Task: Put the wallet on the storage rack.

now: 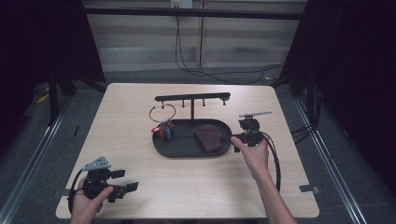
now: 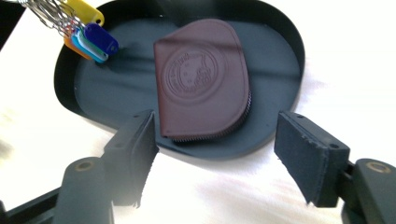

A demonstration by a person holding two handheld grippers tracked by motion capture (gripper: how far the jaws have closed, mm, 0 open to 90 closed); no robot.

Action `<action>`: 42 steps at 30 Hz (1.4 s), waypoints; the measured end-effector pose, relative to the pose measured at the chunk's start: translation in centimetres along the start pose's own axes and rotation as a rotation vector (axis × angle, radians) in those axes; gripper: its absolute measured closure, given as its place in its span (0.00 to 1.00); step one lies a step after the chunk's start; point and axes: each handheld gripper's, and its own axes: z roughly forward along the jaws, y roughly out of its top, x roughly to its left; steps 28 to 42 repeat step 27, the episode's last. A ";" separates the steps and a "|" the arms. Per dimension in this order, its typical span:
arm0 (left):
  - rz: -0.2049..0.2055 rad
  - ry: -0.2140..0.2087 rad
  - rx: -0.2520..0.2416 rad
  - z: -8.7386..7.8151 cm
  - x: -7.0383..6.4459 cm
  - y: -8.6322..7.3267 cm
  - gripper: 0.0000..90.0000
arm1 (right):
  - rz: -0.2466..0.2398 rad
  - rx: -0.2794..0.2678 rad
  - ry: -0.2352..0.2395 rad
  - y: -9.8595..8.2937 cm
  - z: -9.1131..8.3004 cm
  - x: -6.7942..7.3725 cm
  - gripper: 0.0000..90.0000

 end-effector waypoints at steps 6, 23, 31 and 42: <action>-0.014 0.004 -0.004 0.0 0.1 0.0 0.18 | -0.013 -0.038 -0.003 -1.9 -1.1 -0.2 0.28; -0.018 0.014 -0.007 0.0 -0.1 0.0 0.18 | -0.072 -0.087 -0.105 -9.5 -4.4 -2.3 0.27; -0.019 0.018 -0.005 -0.1 0.0 0.0 0.18 | -0.093 -0.112 -0.149 -11.0 -4.7 -2.7 0.26; -0.019 0.018 -0.005 -0.1 0.0 0.0 0.18 | -0.093 -0.112 -0.149 -11.0 -4.7 -2.7 0.26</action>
